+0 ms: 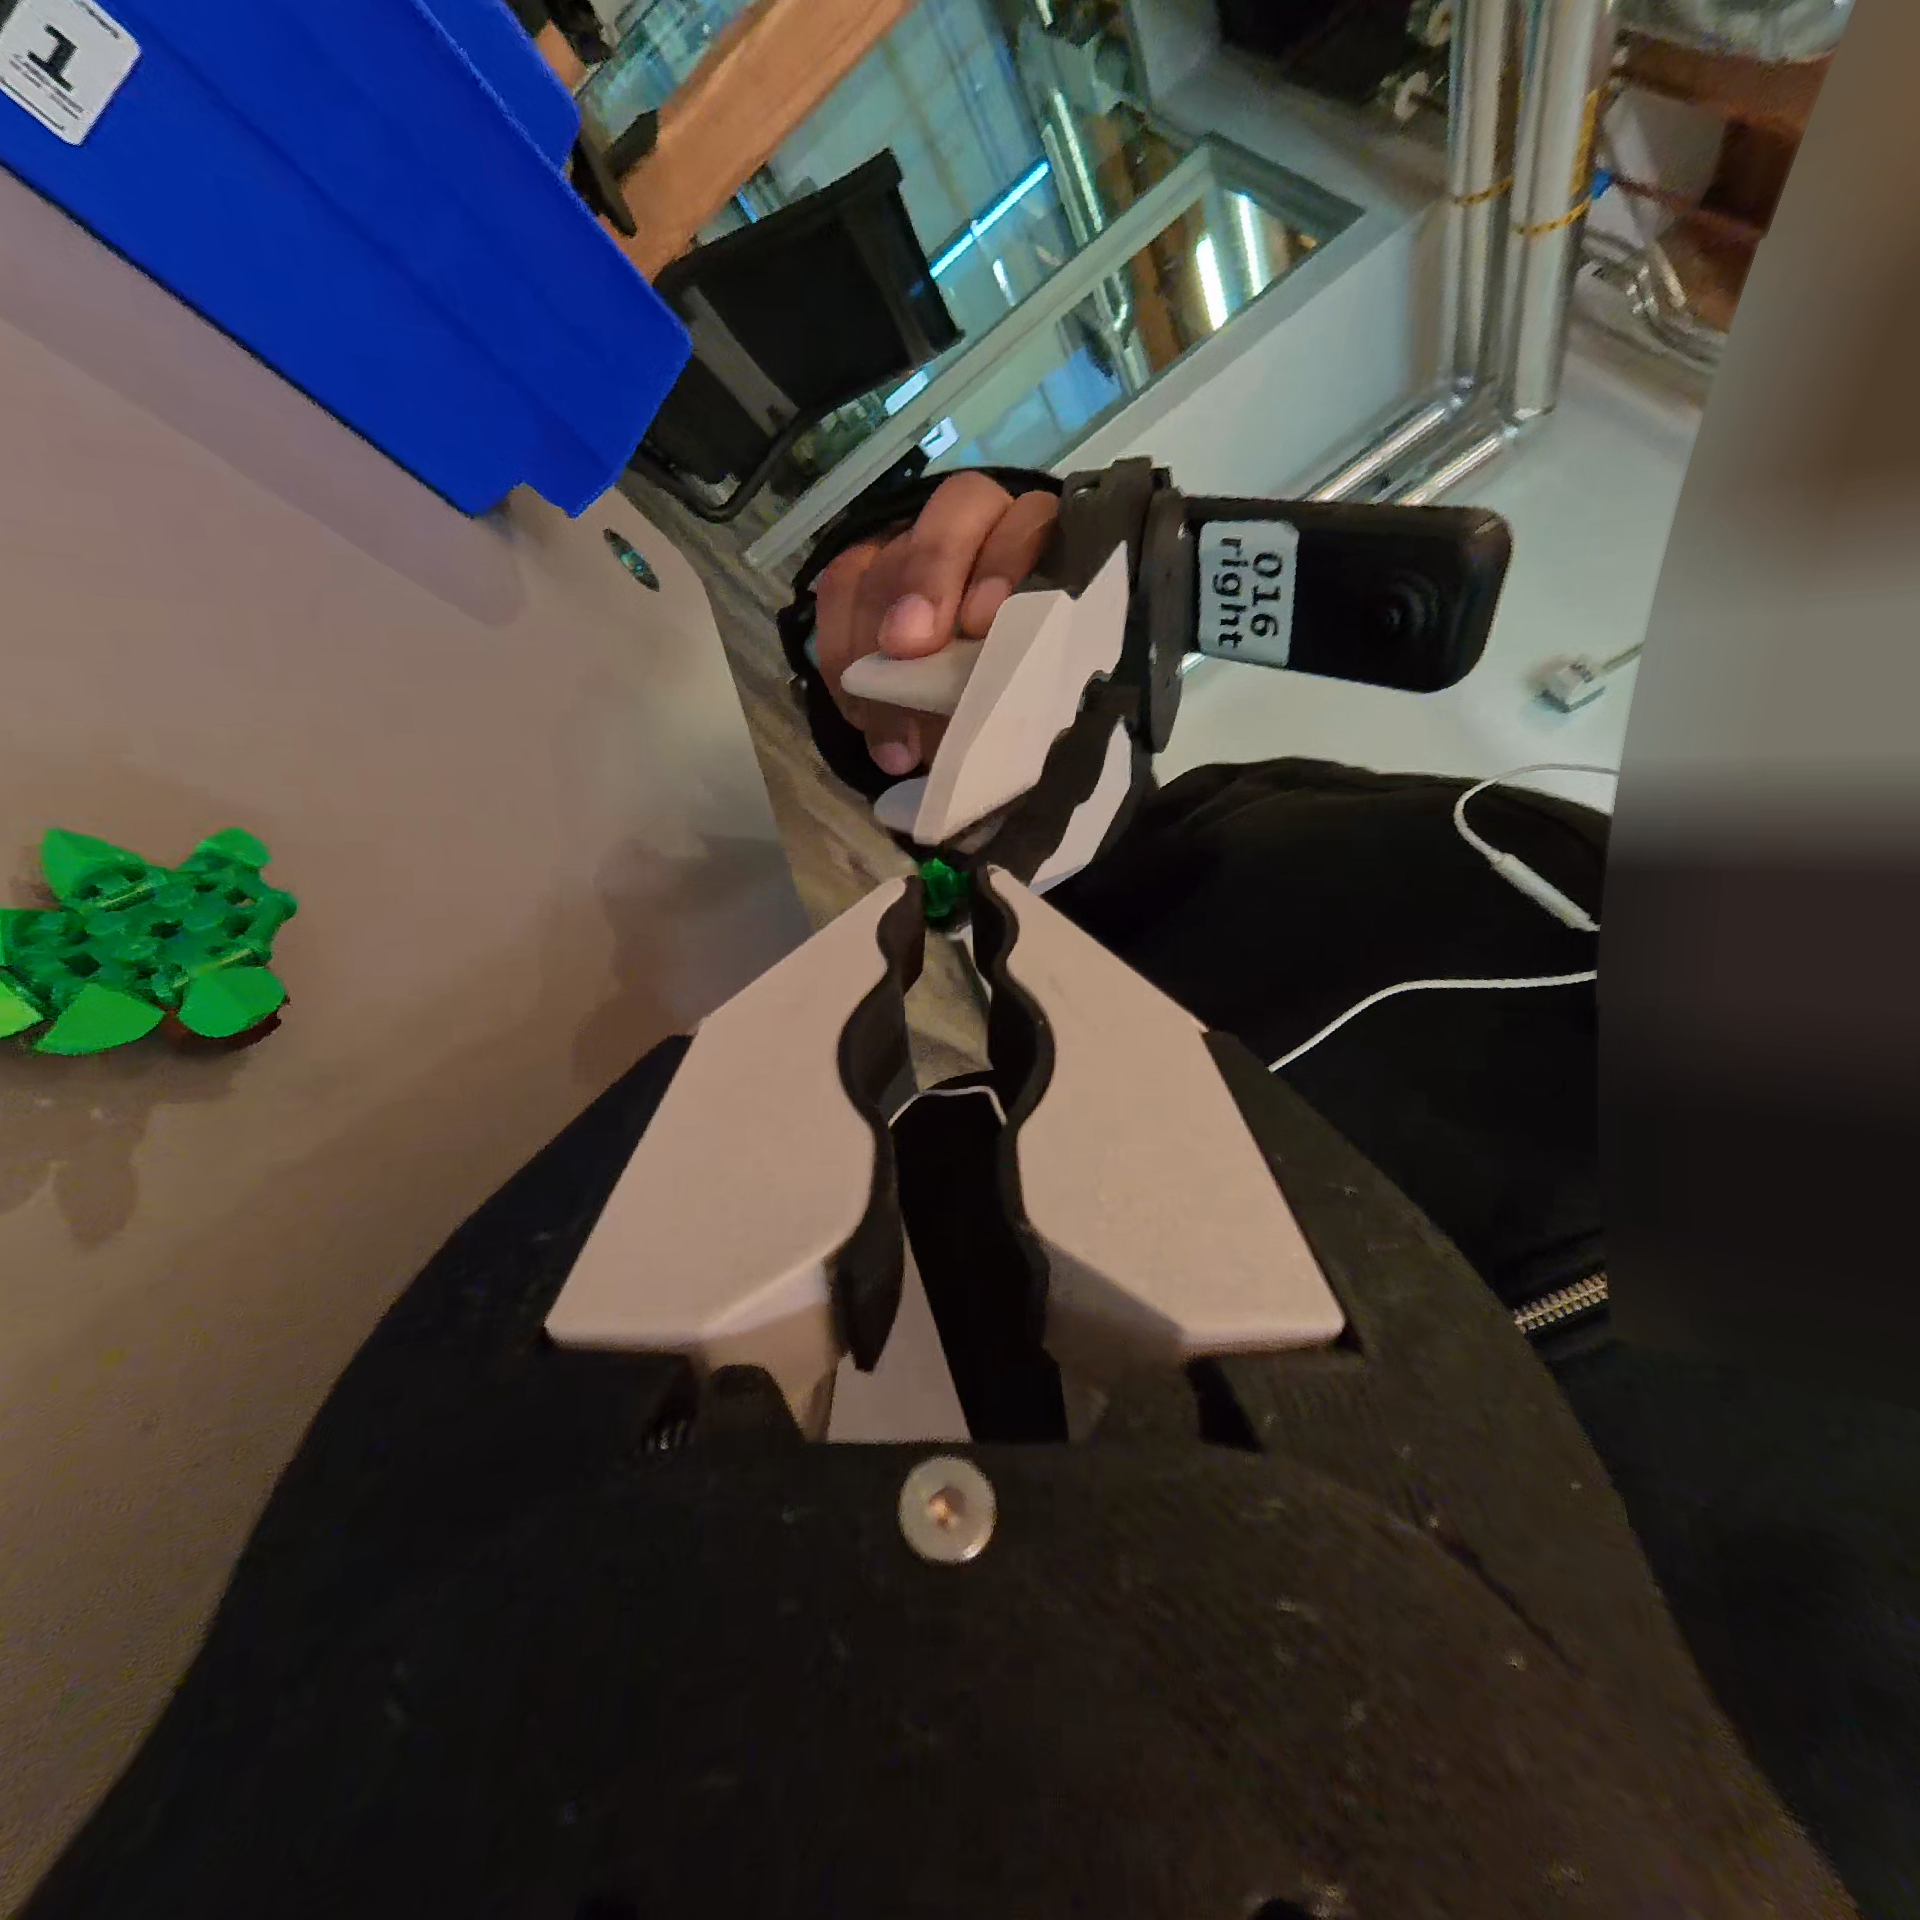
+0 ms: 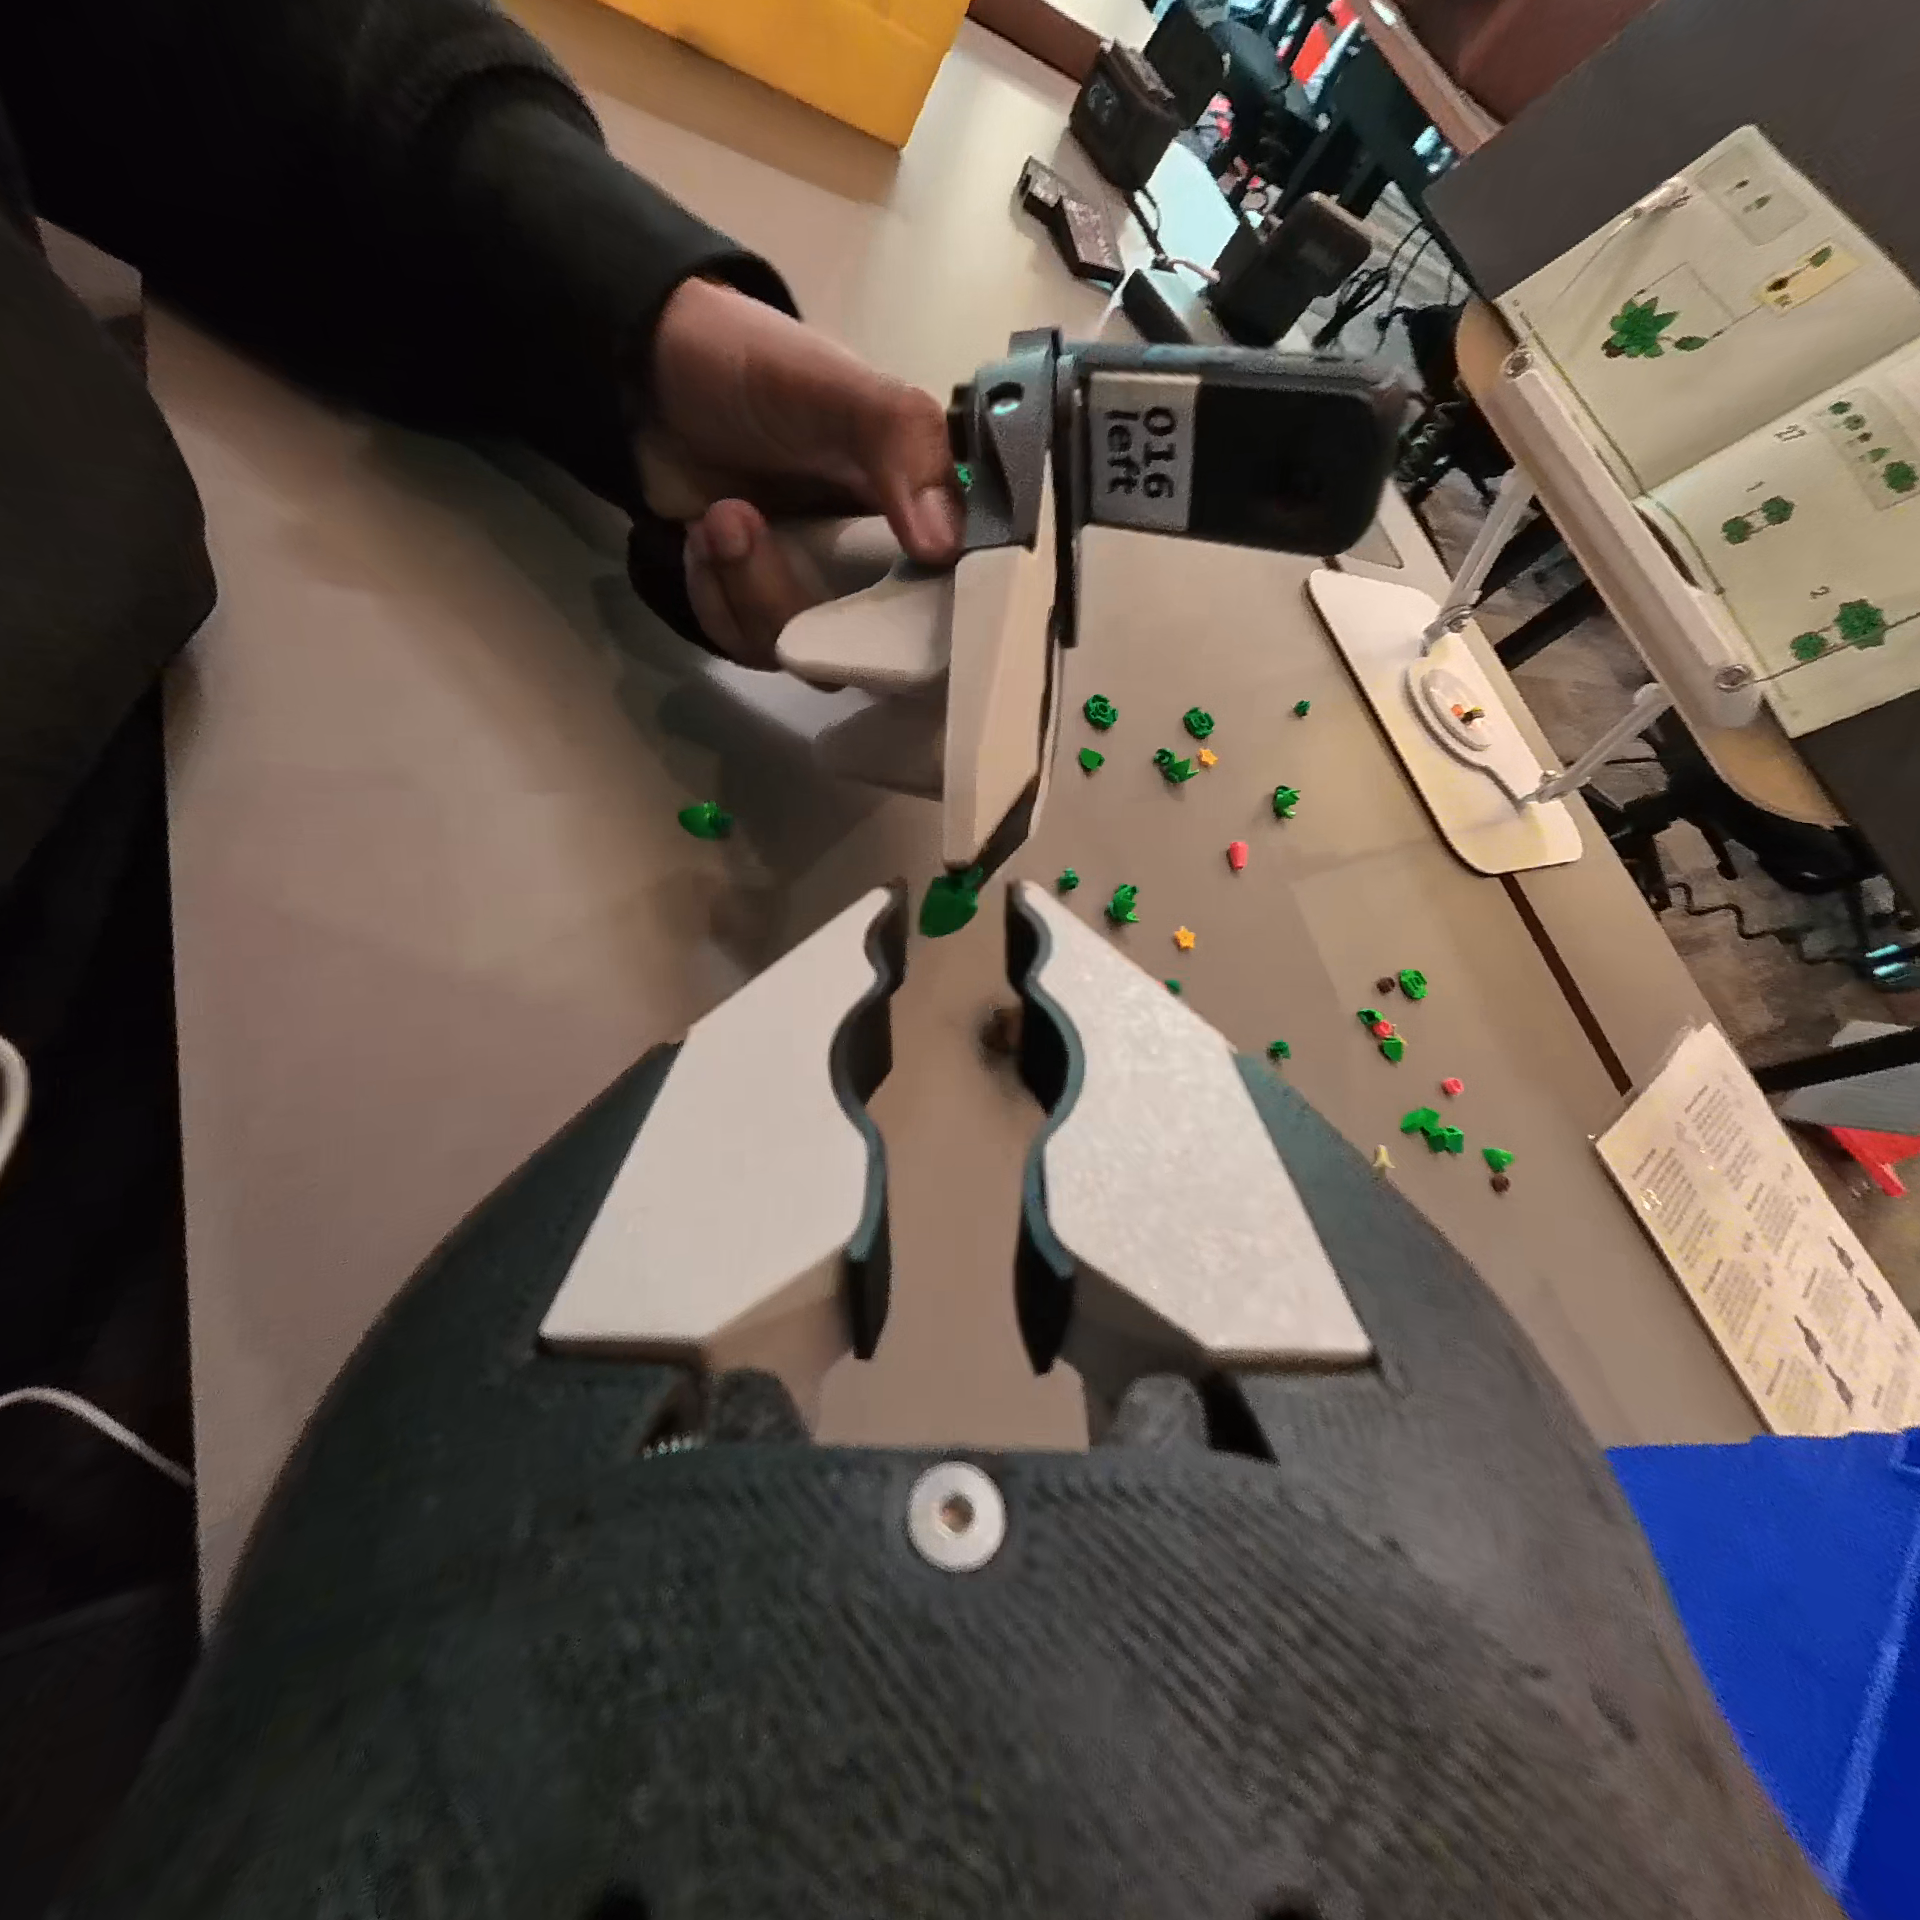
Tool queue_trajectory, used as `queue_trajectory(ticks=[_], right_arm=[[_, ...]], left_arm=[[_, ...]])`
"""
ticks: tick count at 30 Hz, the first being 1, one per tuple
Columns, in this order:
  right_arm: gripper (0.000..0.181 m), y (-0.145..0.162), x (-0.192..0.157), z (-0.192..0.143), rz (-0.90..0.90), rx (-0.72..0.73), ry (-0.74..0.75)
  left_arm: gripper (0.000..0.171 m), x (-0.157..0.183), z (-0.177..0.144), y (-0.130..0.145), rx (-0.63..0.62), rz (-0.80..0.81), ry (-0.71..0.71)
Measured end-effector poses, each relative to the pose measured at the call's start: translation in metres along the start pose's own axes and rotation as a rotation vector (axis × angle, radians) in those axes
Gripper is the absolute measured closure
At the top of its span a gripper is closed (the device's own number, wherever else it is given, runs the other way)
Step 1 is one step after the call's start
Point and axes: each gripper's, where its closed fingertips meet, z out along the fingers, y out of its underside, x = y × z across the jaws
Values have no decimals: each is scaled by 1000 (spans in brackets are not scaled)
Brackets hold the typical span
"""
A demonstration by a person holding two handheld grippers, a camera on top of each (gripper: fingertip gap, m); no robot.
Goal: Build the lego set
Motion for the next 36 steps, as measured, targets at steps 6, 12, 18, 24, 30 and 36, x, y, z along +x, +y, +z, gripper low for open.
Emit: queue_trajectory(ticks=[6,12,18,24,30,36], right_arm=[[157,-11,28,-6,37,113,307],[160,-18,18,4,57,178,375],[173,-24,23,-2,83,208,351],[174,-26,20,-2,102,210,310],[174,-5,29,-3,353,182,250],[174,59,22,24,766,11,172]], left_arm=[[168,8,-10,-21,158,-81,104],[168,11,-15,-26,207,-103,140],[169,19,-13,-25,196,-91,165],[169,22,-13,-24,184,-96,184],[133,7,-22,-29,147,131,-70],[104,-54,-35,-12,-153,480,-607]])
